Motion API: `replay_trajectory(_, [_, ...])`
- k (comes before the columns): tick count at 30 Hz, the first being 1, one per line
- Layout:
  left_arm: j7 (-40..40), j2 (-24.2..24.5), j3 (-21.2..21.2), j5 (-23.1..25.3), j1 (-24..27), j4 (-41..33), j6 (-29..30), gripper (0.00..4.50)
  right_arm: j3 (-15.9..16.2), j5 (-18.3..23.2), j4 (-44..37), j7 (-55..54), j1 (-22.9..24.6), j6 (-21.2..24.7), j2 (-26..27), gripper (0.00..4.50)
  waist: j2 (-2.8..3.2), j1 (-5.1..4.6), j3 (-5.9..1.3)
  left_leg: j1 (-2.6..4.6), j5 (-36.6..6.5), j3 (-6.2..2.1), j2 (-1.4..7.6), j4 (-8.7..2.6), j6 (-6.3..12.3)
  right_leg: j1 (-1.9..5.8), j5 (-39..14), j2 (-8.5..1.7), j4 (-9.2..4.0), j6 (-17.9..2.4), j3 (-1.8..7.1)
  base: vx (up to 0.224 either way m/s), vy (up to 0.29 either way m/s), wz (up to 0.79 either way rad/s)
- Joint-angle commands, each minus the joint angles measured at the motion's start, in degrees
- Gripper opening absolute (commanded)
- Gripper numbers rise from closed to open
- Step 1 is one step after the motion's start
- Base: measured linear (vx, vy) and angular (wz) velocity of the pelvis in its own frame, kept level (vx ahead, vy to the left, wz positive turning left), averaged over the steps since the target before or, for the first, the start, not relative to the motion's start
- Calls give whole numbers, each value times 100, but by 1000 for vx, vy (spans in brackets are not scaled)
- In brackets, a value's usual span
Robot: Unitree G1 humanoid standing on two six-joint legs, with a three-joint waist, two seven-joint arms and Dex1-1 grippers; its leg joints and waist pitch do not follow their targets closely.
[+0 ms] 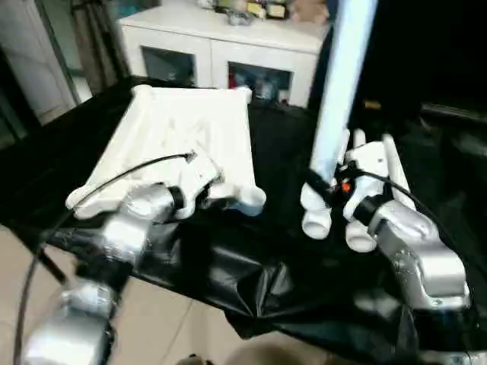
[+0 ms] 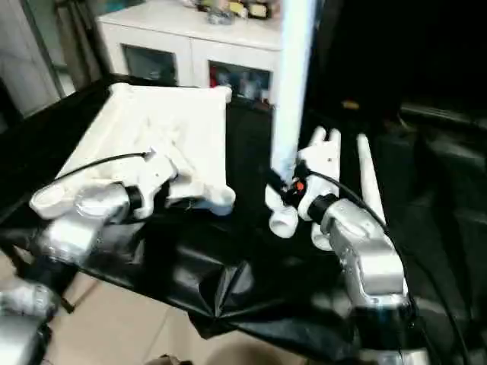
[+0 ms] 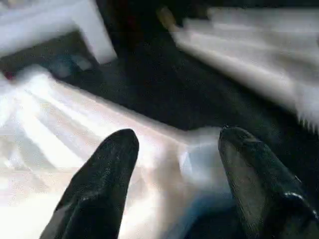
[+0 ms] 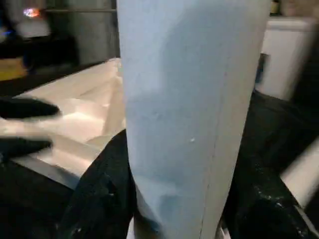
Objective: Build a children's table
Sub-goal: Pick table leg
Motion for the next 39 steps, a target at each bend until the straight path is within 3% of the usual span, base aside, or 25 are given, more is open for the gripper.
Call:
replay_trajectory(1, [702, -47, 479, 38, 490, -679, 500, 298, -6, 48, -210, -131, 122, 110, 82, 190, -181, 49, -323, 60, -1872, -173, 334, -382, 140, 212, -3259, -640, -708, -689, 240, 0, 0, 0])
replay_trajectory(4, [1204, -269, 858, 109, 1029, -1230, 686, 298, 109, 0, -192, -199, 198, 133, 209, 190, -150, 146, -264, -95, -706, -390, 401, 283, 555, 272, -4619, -1481, -1056, -244, 486, 1, 67, -20])
replay_trajectory(6, [1562, -388, 1074, 178, 1319, -1555, 752, 298, 132, 11, -48, -289, 130, 154, 375, 190, -129, 98, -201, -11, -1252, -488, 420, 306, 481, 283, -5011, -1491, -1154, -118, 272, -12, 213, -38])
replay_trajectory(8, [1665, -383, 1058, 203, 1354, -1701, 838, 298, 192, -12, -1, -302, 83, 159, 407, 190, 198, -158, -203, 148, -3425, -302, 350, -453, 213, 253, -4069, -453, -574, -12, -556, -41, 221, -12])
replay_trajectory(9, [1722, -388, 1040, 186, 1368, -1794, 920, 298, 227, -31, 8, -305, 73, 157, 409, 190, 365, 165, -135, -409, -5270, 542, -229, -1336, -665, 610, -1193, 636, 1063, -429, -1201, -73, 247, -3])
replay_trajectory(10, [1753, -366, 1000, 208, 1347, -1831, 935, 298, 238, -36, 44, -321, 43, 152, 421, 190, 298, 158, -127, -483, -5520, 651, -215, -1426, -834, 673, -1209, 619, 1255, -441, -1227, -90, 203, 12])
replay_trajectory(11, [1768, -361, 986, 214, 1348, -1861, 960, 298, 241, -35, 51, -329, 37, 151, 424, 190, 75, 309, -381, -360, -4255, 663, 45, -1204, -1267, 775, -2111, 194, 951, -424, -681, 0, 0, 0])
replay_trajectory(12, [1821, -348, 935, 244, 1337, -1945, 1046, 298, 240, -27, 93, -352, 5, 149, 429, 190, -378, 97, -595, 100, -2403, 449, 249, -544, -1270, 342, -3299, -514, 576, -74, -280, 32, -10, 19])
replay_trajectory(13, [1831, -336, 903, 287, 1321, -1973, 1076, 298, 240, -25, 118, -352, -15, 144, 427, 190, -464, 223, -552, 54, -572, -343, 27, 1027, -404, -143, -4447, -1441, -601, 471, 516, 226, -15, 27])
replay_trajectory(14, [1951, -307, 848, 507, 1319, -2039, 1107, 298, 230, -27, 134, -351, -30, 151, 432, 190, -338, 386, -393, -918, -747, -793, -191, 1329, -2, 804, -2685, -1404, -474, -259, 786, 241, 115, 23])
replay_trajectory(16, [2008, -301, 809, 620, 1306, -2121, 1204, 298, 208, -40, 164, -349, -49, 149, 436, 190, -105, 537, -467, -469, -688, -998, 305, 553, -300, 761, 249, -723, -28, -1688, 283, 98, 211, 6])
replay_trajectory(17, [2008, -301, 809, 620, 1306, -2121, 1204, 298, 208, -40, 164, -349, -49, 149, 436, 190, 237, 357, -800, 538, 1777, -1240, 587, 86, -190, 266, 1122, 261, 655, -1358, -192, -6, 125, 6])
replay_trajectory(18, [2047, -293, 793, 661, 1277, -2136, 1237, 298, 192, -42, 184, -354, -63, 139, 438, 190, 271, 298, -730, 786, 3366, -1327, 775, 157, 29, -202, 811, 380, 744, -938, -37, -15, 223, 15])
replay_trajectory(19, [2057, -280, 762, 655, 1239, -2152, 1245, 298, 176, -35, 194, -375, -63, 119, 438, 190, 418, 211, -756, 716, 6797, -1458, 757, 237, -560, -192, 120, 368, 977, -344, -145, -7, 191, 3])
replay_trajectory(22, [2068, -329, 738, 542, 1199, -2236, 1339, 298, 151, 1, 218, -421, -59, 88, 415, 190, 416, 232, -698, 321, 5088, -1218, 818, -137, -1610, -350, -171, 393, 1146, -124, -214, -30, 138, 3])
replay_trajectory(25, [1968, -295, 665, 577, 1184, -2279, 1419, 298, 117, 5, 222, -424, -38, 68, 408, 190, 326, 295, -586, 176, 1982, -1109, 760, -431, -721, -119, -211, 241, 742, 41, -37, -87, 5, 4])
replay_trajectory(26, [1964, -294, 662, 579, 1183, -2280, 1424, 298, 115, 5, 223, -424, -37, 67, 408, 190, 13, 300, -479, 29, -387, -901, 365, -296, -194, 128, 23, -182, -17, -153, 364, -105, -60, 1])
replay_trajectory(28, [1880, -313, 645, 498, 1196, -2300, 1504, 298, 71, 1, 228, -454, -18, 64, 412, 190, -181, 559, -457, -17, -369, -516, -28, 88, 113, 203, -1442, -566, -450, 466, 569, -127, -143, -5])
replay_trajectory(30, [1849, -358, 682, 372, 1227, -2293, 1451, 298, 42, 37, 211, -494, 8, 129, 432, 190, -89, 539, -412, 101, -435, -248, 59, -14, -169, 152, -3874, -85, -628, 725, 789, -143, -162, -15])
replay_trajectory(31, [1861, -390, 699, 323, 1235, -2294, 1445, 298, 37, 49, 209, -503, 13, 139, 423, 190, -89, 539, -412, 101, -435, -248, 59, -14, -169, 152, -3874, -85, -628, 725, 789, -81, -69, -39])
replay_trajectory(32, [1875, -425, 709, 276, 1250, -2301, 1451, 298, 58, 28, 204, -503, 11, 121, 391, 190, 21, 428, -324, 453, -1457, -163, 244, -267, -656, -37, -3655, 448, -595, 406, 611, -91, -11, -63])
replay_trajectory(34, [1887, -457, 709, 254, 1271, -2304, 1466, 298, 100, -22, 194, -487, -2, 93, 351, 190, 219, 208, -251, 1007, -3525, -379, 761, -559, -536, -306, -3195, 505, -325, -5, 226, -77, 19, -68])
replay_trajectory(35, [1909, -484, 720, 241, 1282, -2304, 1476, 298, 107, -32, 188, -483, -11, 91, 345, 190, 231, 180, -247, 1017, -4125, -440, 946, -743, -385, -210, -2831, 372, -93, -156, 113, -56, 46, -74])
replay_trajectory(37, [1972, -517, 734, 281, 1275, -2288, 1479, 298, 156, -38, 175, -403, -44, 71, 305, 190, 183, 245, -212, 431, -5243, -490, 873, -1236, 244, 505, -1383, 59, 599, -136, 15, -48, 12, -59])
replay_trajectory(39, [2037, -539, 760, 267, 1262, -2279, 1474, 298, 232, -55, 164, -296, -63, 80, 250, 190, -236, 280, -229, 431, -1885, -41, -49, 340, 262, 396, -5929, -543, -932, 333, 501, 34, -66, -16])
